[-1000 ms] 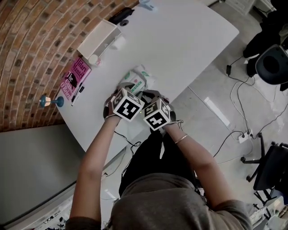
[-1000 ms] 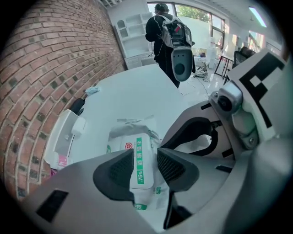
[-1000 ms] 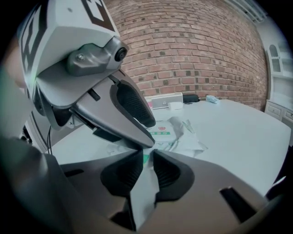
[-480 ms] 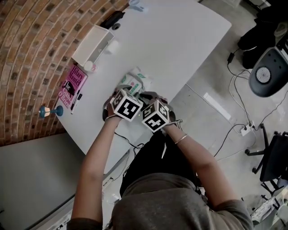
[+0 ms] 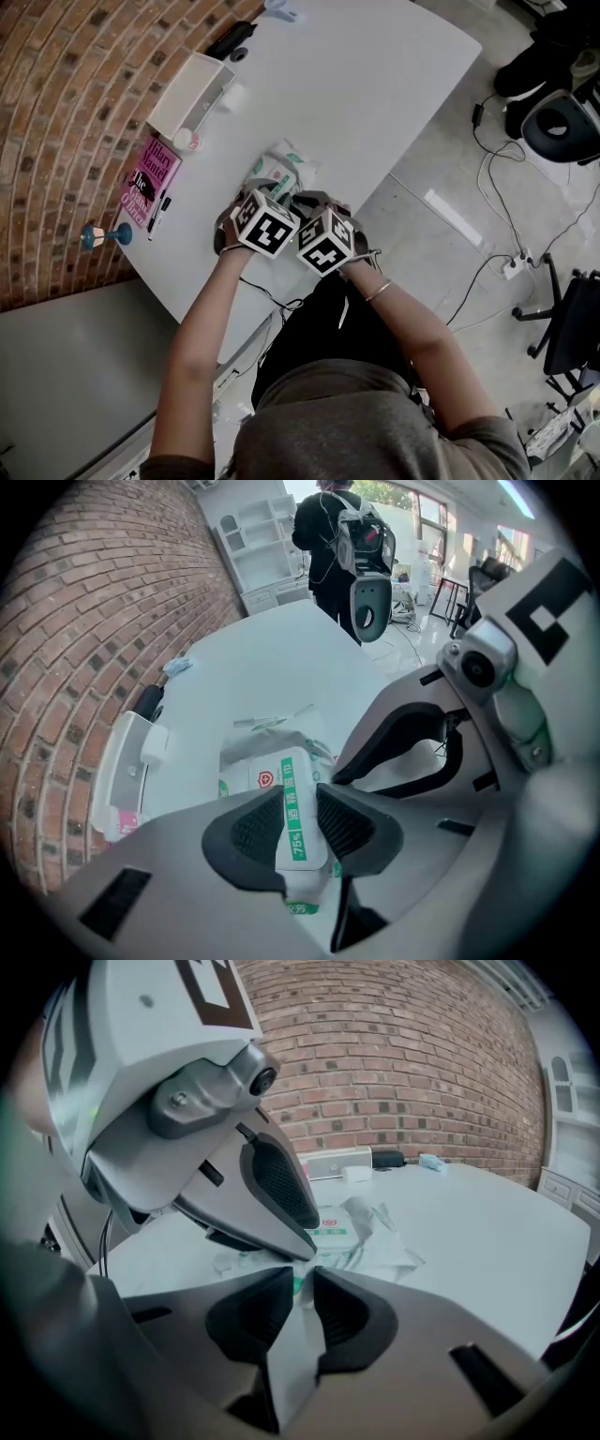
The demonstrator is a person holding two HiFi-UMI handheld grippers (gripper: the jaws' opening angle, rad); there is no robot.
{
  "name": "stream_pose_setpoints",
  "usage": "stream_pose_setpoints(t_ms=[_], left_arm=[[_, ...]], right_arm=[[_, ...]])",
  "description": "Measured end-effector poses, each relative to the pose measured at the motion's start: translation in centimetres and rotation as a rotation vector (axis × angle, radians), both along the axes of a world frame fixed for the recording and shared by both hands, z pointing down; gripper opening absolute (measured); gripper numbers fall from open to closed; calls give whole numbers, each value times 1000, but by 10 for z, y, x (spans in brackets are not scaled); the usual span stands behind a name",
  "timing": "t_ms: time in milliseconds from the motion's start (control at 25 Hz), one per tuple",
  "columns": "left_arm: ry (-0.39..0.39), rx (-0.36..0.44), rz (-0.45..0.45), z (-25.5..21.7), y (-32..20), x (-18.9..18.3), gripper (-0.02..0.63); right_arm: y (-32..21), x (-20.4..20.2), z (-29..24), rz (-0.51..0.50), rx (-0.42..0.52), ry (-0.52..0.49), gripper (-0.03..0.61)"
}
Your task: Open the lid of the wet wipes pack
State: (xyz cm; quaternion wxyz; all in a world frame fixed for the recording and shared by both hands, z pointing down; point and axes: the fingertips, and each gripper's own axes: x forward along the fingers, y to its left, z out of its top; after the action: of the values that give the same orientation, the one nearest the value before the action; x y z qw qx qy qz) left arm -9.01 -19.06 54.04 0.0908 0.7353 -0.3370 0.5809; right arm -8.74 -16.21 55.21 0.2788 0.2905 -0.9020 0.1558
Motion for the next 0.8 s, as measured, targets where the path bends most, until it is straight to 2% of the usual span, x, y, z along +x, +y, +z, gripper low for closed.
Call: stream_pose_setpoints(t_ms=[160, 800], left_arm=[[17, -13, 1, 0, 2, 1, 113], [166, -97, -74, -7, 1, -1, 89]], right_arm=[[0, 1, 0, 2, 9, 12, 74], [1, 1, 1, -14, 8, 31, 52]])
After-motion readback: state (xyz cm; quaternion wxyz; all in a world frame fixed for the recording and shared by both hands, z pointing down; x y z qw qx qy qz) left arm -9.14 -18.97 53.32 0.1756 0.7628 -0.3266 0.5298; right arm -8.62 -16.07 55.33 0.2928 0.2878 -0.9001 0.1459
